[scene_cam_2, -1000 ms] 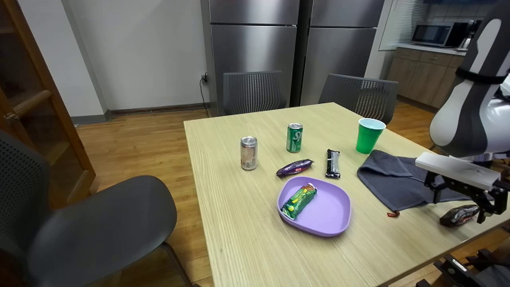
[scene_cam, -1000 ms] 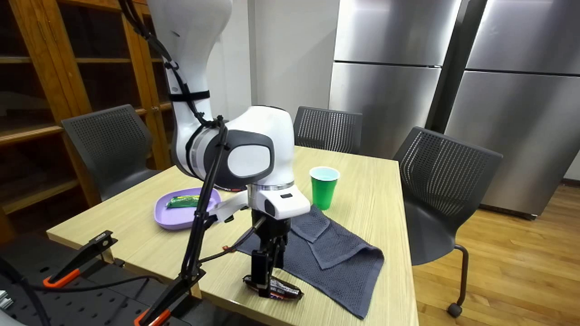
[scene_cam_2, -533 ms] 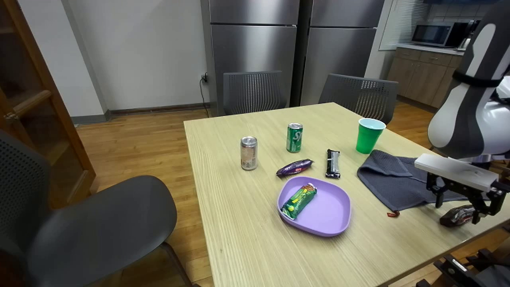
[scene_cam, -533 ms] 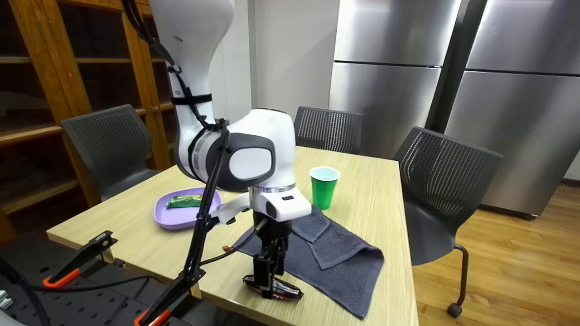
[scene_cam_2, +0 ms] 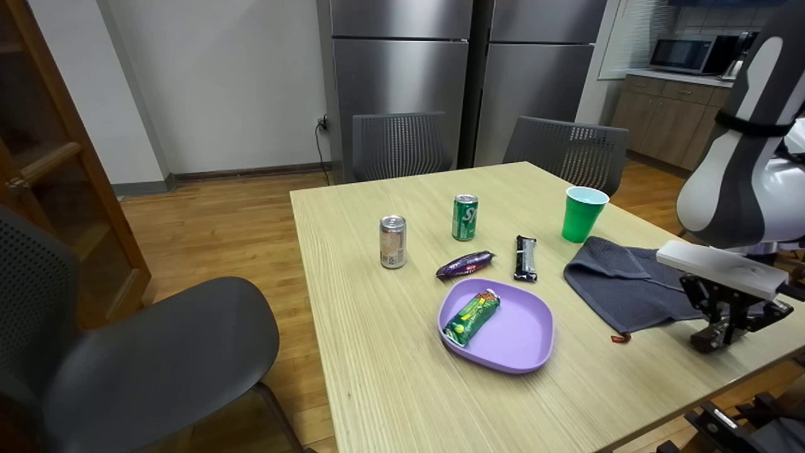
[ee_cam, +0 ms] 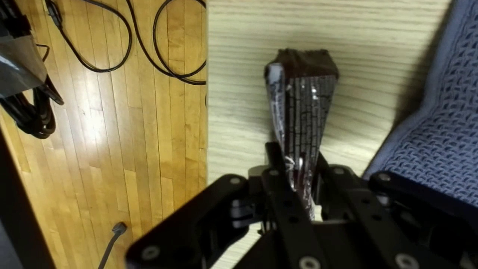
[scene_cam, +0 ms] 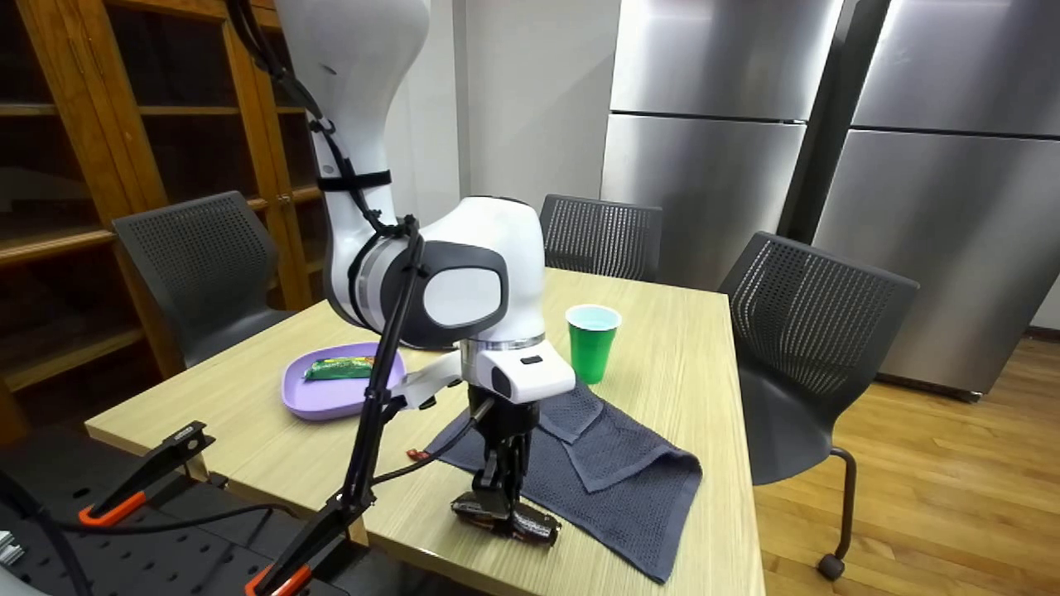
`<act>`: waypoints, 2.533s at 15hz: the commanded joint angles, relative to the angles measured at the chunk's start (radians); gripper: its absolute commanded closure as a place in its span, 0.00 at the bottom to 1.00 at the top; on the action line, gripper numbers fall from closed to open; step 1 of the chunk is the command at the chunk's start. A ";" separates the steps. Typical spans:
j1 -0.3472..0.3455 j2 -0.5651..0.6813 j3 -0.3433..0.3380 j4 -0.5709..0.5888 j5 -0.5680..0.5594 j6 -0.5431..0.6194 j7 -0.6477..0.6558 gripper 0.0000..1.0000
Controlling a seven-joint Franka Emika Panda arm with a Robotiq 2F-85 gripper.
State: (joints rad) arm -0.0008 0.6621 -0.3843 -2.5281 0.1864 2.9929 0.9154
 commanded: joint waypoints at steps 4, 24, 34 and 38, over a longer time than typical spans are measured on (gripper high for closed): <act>0.073 -0.031 -0.057 -0.040 0.016 0.013 -0.024 0.97; 0.742 -0.176 -0.400 -0.154 0.016 0.028 0.084 0.97; 0.939 -0.229 -0.407 -0.126 0.004 -0.011 0.148 0.97; 1.018 -0.233 -0.399 -0.108 -0.005 -0.032 0.186 0.97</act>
State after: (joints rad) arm 0.9640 0.4641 -0.7752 -2.6477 0.1912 3.0092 1.0635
